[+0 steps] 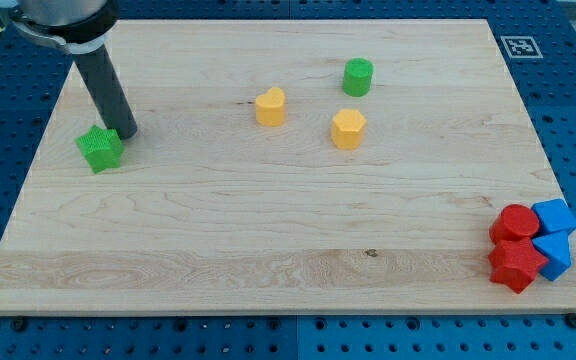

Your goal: Slide the green circle above the yellow heart

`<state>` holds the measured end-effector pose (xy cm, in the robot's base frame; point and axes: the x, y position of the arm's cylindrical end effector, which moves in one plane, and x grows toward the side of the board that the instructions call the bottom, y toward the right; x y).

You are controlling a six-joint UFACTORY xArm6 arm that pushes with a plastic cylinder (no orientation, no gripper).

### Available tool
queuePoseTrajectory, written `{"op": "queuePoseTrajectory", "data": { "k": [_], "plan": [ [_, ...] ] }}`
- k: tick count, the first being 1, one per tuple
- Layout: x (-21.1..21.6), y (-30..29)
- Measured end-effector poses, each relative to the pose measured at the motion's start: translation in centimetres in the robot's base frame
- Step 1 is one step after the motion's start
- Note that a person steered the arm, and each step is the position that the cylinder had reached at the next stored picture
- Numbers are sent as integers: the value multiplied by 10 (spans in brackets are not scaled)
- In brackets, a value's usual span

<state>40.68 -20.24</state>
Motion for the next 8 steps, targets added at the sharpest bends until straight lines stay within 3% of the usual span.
{"op": "queuePoseTrajectory", "data": {
  "k": [1, 2, 4, 5, 6, 7, 8],
  "plan": [
    [-58, 9],
    [-116, 70],
    [-180, 288],
    [-154, 388],
    [-115, 413],
    [-84, 368],
    [-84, 365]
  ]
}}
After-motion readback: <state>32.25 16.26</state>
